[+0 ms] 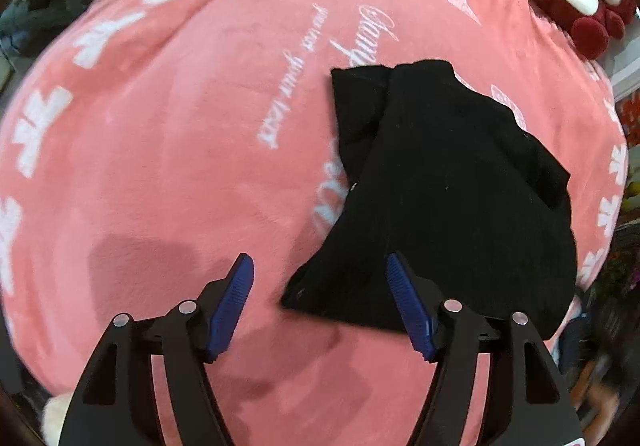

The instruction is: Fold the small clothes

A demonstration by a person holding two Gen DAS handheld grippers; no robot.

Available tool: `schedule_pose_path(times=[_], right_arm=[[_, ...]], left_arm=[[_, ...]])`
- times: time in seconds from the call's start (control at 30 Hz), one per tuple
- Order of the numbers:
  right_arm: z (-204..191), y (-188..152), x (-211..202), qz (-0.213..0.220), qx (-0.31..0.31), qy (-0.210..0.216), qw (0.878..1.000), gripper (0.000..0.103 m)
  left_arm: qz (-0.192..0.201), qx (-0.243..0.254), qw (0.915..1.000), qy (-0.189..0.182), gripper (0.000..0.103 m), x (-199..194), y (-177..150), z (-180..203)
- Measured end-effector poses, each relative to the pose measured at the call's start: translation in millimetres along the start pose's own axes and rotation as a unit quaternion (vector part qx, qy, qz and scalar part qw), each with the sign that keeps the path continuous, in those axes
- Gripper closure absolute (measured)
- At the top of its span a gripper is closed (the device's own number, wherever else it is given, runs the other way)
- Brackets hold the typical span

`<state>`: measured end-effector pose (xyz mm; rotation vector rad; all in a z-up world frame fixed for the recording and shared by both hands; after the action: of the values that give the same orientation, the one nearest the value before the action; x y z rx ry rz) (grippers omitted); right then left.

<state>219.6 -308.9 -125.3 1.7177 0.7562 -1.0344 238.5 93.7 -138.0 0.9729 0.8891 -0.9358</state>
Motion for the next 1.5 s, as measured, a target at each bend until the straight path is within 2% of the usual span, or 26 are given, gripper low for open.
schedule_pose_path(times=[0.1, 0.17, 0.2, 0.23, 0.27, 0.3, 0.4, 0.5, 0.53, 0.6, 0.63, 0.67, 0.73, 0.83, 0.87, 0.93, 0.97, 1.03, 1.1, 1.13, 1.17, 1.2, 1.3, 1.4, 1.5], right_arm=[[41.5, -18.2, -1.4, -0.021, 0.059, 0.030, 0.998, 0.044], [40.9, -16.2, 1.5, -0.015, 0.051, 0.049, 0.997, 0.044], [37.0, -16.6, 6.6, -0.020, 0.046, 0.056, 0.997, 0.044], [28.8, -18.0, 15.5, -0.031, 0.040, 0.069, 0.996, 0.059], [19.0, -21.4, 25.5, -0.053, 0.031, 0.089, 0.994, 0.077], [14.4, -21.2, 29.0, -0.066, 0.026, 0.097, 0.993, 0.098], [-0.5, -7.8, -12.2, -0.038, -0.014, 0.114, 0.993, 0.099], [8.8, -13.9, -45.2, -0.028, -0.046, 0.100, 0.994, 0.099], [14.9, -21.9, -40.5, -0.038, -0.051, 0.089, 0.994, 0.099], [32.1, -56.8, -10.2, -0.094, -0.066, 0.061, 0.991, 0.099], [36.1, -70.8, 1.5, -0.118, -0.066, 0.061, 0.989, 0.099], [37.6, -80.7, 8.3, -0.124, -0.070, 0.058, 0.988, 0.099], [35.5, -78.8, 2.3, -0.106, -0.066, 0.058, 0.991, 0.098], [29.5, -61.6, -16.1, -0.068, -0.048, 0.067, 0.994, 0.095], [29.2, -57.4, -16.8, -0.060, -0.053, 0.057, 0.995, 0.094], [38.1, -62.0, -2.4, -0.084, -0.066, 0.017, 0.994, 0.084], [43.7, -62.4, -0.2, -0.088, -0.061, -0.005, 0.994, 0.084], [35.9, -53.3, -17.4, -0.057, -0.050, -0.002, 0.997, 0.084], [7.7, -34.4, -42.4, -0.013, -0.076, 0.003, 0.997, 0.083], [-7.9, -27.9, -47.8, -0.003, -0.087, 0.016, 0.996, 0.083], [-40.5, -19.3, -51.0, -0.003, -0.107, 0.045, 0.993, 0.082], [-68.2, -14.7, -48.7, -0.011, -0.126, 0.066, 0.990, 0.077], [-164.4, -5.2, -27.8, -0.031, -0.197, 0.125, 0.972, 0.046], [-254.5, 3.4, 8.5, -0.053, -0.241, 0.149, 0.958, 0.048], [-309.1, 6.0, 44.3, -0.081, -0.257, 0.146, 0.952, 0.048]], left_arm=[[-0.011, -0.030, 0.9986, -0.043, 0.041, 13.7, -7.3, 6.9], [-0.011, -0.037, 0.9974, -0.061, 0.073, 16.8, -11.6, 10.1], [-0.013, -0.032, 0.9976, -0.061, 0.082, 17.5, -14.0, 11.9], [-0.014, -0.024, 0.9974, -0.066, 0.095, 16.4, -15.8, 15.1], [-0.013, -0.023, 0.9973, -0.068, 0.097, 13.7, -16.1, 16.8], [-0.010, -0.024, 0.9972, -0.070, 0.097, 8.2, -16.5, 18.0], [0.001, -0.025, 0.9947, -0.100, 0.098, -30.2, -14.5, 17.9], [-0.018, -0.043, 0.9915, -0.122, 0.098, -52.2, -26.3, 9.9], [-0.029, -0.046, 0.9921, -0.113, 0.098, -51.3, -35.2, 2.8], [-0.062, -0.046, 0.9928, -0.091, 0.098, -34.2, -55.7, -11.6], [-0.091, -0.058, 0.9907, -0.082, 0.098, -19.3, -70.8, -19.5], [-0.103, -0.069, 0.9892, -0.079, 0.098, -10.7, -80.2, -23.6], [-0.091, -0.065, 0.9912, -0.070, 0.097, -6.2, -84.8, -25.3], [-0.066, -0.023, 0.9965, -0.046, 0.097, -16.4, -78.5, -15.1], [-0.063, -0.007, 0.9973, -0.037, 0.095, -16.6, -78.0, -13.4], [-0.067, 0.020, 0.9975, -0.011, 0.091, -11.0, -76.7, -16.7], [-0.069, 0.022, 0.9974, -0.006, 0.090, -10.5, -77.4, -18.3], [-0.064, 0.021, 0.9977, -0.008, 0.085, -20.0, -78.0, -18.7], [-0.051, 0.016, 0.9986, -0.002, 0.069, -32.8, -77.2, -25.0], [-0.036, 0.005, 0.9993, -0.005, 0.064, -42.1, -75.4, -29.1], [-0.028, -0.001, 0.9996, -0.010, 0.063, -46.6, -75.8, -27.8], [-0.019, -0.008, 0.9996, -0.018, 0.063, -52.4, -74.7, -28.6], [-0.006, -0.010, 0.9999, -0.004, 0.063, -58.6, -71.8, -27.5], [-0.008, 0.011, 0.9997, 0.022, 0.059, -65.4, -77.1, -27.3], [-0.011, 0.049, 0.9976, 0.047, 0.058, -67.3, -80.7, -22.0]])
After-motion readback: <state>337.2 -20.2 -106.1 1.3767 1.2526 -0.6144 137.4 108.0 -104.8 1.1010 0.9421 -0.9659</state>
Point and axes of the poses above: each gripper's, at about its wrist camera, not at the fingertips, and x roughly the way its jaws point, z to its right, y to its top, the point moved 9 cm from there along x, roughly the way its jaws point, and after that the axes turned 2 degrees about -x, right-handed, at the moved point
